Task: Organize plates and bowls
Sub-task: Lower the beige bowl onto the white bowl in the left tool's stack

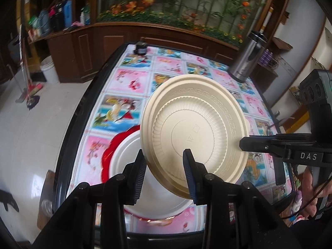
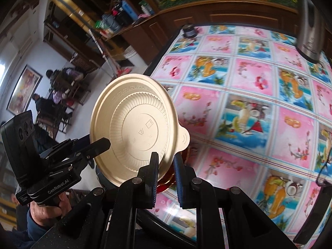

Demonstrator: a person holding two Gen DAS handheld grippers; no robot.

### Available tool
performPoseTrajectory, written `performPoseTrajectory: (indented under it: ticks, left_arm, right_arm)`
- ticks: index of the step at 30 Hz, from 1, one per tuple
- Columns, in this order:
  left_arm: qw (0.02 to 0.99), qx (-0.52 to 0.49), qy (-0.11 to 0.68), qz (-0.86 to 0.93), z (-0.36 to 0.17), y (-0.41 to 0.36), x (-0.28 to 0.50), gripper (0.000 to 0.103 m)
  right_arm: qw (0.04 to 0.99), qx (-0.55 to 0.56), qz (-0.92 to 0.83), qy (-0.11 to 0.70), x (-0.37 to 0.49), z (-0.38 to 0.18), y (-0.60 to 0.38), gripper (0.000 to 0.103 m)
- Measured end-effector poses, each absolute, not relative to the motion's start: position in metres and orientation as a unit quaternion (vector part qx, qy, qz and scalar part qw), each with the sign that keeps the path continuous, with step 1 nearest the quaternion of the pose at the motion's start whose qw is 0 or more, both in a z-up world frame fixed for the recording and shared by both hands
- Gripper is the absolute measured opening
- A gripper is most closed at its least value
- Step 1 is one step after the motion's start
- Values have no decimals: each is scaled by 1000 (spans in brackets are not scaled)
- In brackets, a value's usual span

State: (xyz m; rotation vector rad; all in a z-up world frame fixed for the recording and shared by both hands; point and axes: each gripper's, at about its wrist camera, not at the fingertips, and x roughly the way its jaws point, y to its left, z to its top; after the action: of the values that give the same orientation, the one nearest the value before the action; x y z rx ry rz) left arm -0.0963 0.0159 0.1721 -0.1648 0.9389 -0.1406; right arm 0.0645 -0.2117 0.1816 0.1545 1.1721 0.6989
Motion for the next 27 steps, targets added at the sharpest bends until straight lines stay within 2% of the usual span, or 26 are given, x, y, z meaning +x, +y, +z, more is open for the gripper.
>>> performPoseTrajectory:
  ticks: [15, 27]
  left_arm:
    - [863, -120, 490, -27, 122, 55, -115, 34]
    - [852, -112, 510, -31, 107, 53, -105, 34]
  right_arm:
    - [741, 0, 338, 580, 61, 142, -147, 17]
    - [714, 27, 323, 621, 72, 105, -153, 17]
